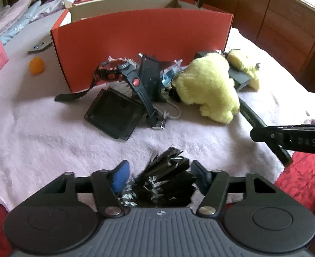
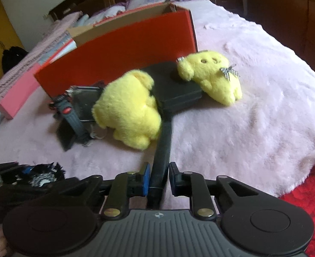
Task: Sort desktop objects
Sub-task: 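Carry the shuttlecock and marker into the shoebox and open both grippers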
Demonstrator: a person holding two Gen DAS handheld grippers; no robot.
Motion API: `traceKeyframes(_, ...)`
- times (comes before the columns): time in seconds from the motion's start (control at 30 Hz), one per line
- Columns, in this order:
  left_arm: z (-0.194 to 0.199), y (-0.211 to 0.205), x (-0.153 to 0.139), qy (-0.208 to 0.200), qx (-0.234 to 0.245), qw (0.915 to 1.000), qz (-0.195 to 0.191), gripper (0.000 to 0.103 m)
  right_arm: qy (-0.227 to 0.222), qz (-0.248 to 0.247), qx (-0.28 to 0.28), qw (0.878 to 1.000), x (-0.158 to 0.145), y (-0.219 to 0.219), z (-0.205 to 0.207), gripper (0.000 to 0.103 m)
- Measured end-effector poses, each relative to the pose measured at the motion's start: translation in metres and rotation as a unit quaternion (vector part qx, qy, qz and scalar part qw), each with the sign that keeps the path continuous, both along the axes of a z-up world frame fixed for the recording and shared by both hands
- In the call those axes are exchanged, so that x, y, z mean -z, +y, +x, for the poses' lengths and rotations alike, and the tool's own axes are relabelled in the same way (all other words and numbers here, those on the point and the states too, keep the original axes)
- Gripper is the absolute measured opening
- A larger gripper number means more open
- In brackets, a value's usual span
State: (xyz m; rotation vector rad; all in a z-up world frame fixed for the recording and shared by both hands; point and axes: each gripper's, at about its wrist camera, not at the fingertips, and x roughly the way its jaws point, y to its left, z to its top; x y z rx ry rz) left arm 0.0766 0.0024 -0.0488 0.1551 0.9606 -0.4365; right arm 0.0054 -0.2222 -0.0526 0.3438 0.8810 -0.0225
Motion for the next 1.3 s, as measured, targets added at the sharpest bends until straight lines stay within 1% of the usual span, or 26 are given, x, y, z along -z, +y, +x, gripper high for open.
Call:
traceKeyframes(0.07, 0.0, 0.001, -0.003, -0.002, -0.004, 1.0, -0.003, 0.06, -0.007, 0.005, 0.003, 1.0, -0.006, -0.003, -0.006, 0.02)
traceKeyframes(0.27, -0.002, 0.003, -0.015, -0.011, -0.01, 0.9998, -0.013, 0.06, -0.026, 0.042, 0.014, 0.999, -0.02, -0.014, -0.014, 0.018)
traceKeyframes(0.43, -0.001, 0.005, -0.024, -0.017, -0.012, 0.9993, -0.031, 0.06, -0.064, 0.083, 0.016, 0.994, -0.031, -0.021, -0.021, 0.018)
traceKeyframes(0.5, -0.001, 0.004, -0.026, -0.019, -0.013, 0.9992, -0.033, 0.06, -0.077, 0.091, 0.016, 0.993, -0.034, -0.022, -0.021, 0.018)
traceKeyframes(0.57, -0.001, 0.004, -0.026, -0.02, -0.014, 0.9993, -0.03, 0.06, -0.075, 0.083, 0.016, 0.994, -0.034, -0.022, -0.02, 0.018)
traceKeyframes(0.63, -0.001, 0.005, -0.024, -0.017, -0.016, 0.9994, -0.027, 0.06, -0.054, 0.033, 0.014, 0.998, -0.028, -0.016, -0.015, 0.018)
traceKeyframes(0.67, -0.001, 0.005, -0.023, -0.015, -0.017, 0.9994, -0.026, 0.06, -0.035, -0.004, 0.003, 0.999, -0.023, -0.011, -0.012, 0.018)
traceKeyframes(0.77, -0.001, 0.006, -0.02, -0.01, -0.017, 0.9995, -0.023, 0.06, 0.018, -0.051, -0.028, 0.998, -0.007, 0.001, -0.003, 0.019)
traceKeyframes(0.83, -0.001, 0.006, -0.017, -0.008, -0.016, 0.9996, -0.021, 0.06, 0.035, -0.047, -0.028, 0.998, -0.002, 0.004, 0.0, 0.023)
traceKeyframes(0.97, -0.001, 0.004, -0.015, -0.005, -0.012, 0.9997, -0.018, 0.06, 0.031, -0.057, -0.033, 0.997, -0.001, 0.008, 0.009, 0.037)
traceKeyframes(1.0, -0.002, 0.004, -0.014, -0.004, -0.012, 0.9998, -0.018, 0.06, 0.031, -0.059, -0.032, 0.997, 0.0, 0.008, 0.012, 0.036)
traceKeyframes(1.03, -0.002, 0.004, -0.014, -0.004, -0.011, 0.9998, -0.018, 0.06, 0.03, -0.062, -0.032, 0.997, 0.001, 0.008, 0.015, 0.032)
traceKeyframes(1.07, -0.002, 0.004, -0.016, -0.007, -0.011, 0.9998, -0.018, 0.06, 0.03, -0.064, -0.031, 0.997, 0.001, 0.008, 0.018, 0.017)
traceKeyframes(1.13, -0.003, 0.005, -0.018, -0.012, -0.011, 0.9997, -0.018, 0.06, 0.028, -0.055, -0.021, 0.998, 0.0, 0.004, 0.02, 0.018)
traceKeyframes(1.23, -0.002, 0.008, -0.025, -0.021, -0.014, 0.9993, -0.026, 0.06, 0.001, -0.002, 0.001, 1.0, -0.011, -0.009, 0.009, 0.018)
traceKeyframes(1.3, 0.0, 0.01, -0.028, -0.024, -0.016, 0.999, -0.035, 0.06, -0.021, 0.054, 0.014, 0.998, -0.018, -0.021, 0.003, 0.018)
